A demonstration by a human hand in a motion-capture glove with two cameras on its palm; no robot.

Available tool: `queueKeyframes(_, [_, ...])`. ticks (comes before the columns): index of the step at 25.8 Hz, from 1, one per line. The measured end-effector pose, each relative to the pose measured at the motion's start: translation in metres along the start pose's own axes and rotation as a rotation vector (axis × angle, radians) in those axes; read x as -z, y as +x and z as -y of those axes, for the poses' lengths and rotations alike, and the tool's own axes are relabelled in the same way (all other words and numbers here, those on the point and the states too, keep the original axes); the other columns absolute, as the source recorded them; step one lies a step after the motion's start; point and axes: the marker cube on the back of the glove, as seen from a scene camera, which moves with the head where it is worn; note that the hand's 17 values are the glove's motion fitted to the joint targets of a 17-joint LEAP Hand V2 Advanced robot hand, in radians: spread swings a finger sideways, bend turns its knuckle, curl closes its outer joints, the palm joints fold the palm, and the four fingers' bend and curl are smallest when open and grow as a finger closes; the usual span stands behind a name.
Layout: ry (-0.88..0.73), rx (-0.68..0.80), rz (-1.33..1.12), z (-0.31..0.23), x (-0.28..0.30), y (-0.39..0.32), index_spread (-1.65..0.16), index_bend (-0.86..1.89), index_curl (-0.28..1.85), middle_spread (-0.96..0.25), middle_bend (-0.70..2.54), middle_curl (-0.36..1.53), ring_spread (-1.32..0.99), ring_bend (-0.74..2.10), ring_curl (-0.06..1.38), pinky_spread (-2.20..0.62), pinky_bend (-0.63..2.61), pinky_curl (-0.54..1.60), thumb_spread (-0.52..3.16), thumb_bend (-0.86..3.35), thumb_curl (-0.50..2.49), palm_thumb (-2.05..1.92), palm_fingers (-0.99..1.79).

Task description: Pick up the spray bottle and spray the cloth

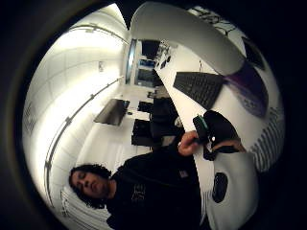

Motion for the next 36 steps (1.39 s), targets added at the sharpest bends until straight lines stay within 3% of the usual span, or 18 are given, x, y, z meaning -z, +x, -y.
queueKeyframes(11, [-0.138,0.063,-0.465,-0.082,0.036,-0.010,-0.44,0.17,0.23,-0.12,0.16,0.35,-0.09,0.38,0.35,0.15,0.31,0.34,0.98,-0.03,0.52,0.80,-0.03])
queueKeyframes(25, [-0.098,0.057,-0.582,-0.152,0.043,-0.024,-0.47,0.17,0.25,-0.13,0.17,0.32,-0.09,0.37,0.33,0.16,0.28,0.33,1.06,-0.03,0.44,0.77,0.01])
queueKeyframes(36, [-0.114,0.055,-0.628,-0.165,0.023,-0.027,-0.48,0.15,0.24,-0.13,0.17,0.30,-0.10,0.36,0.33,0.16,0.30,0.34,1.07,-0.05,0.39,0.69,-0.02])
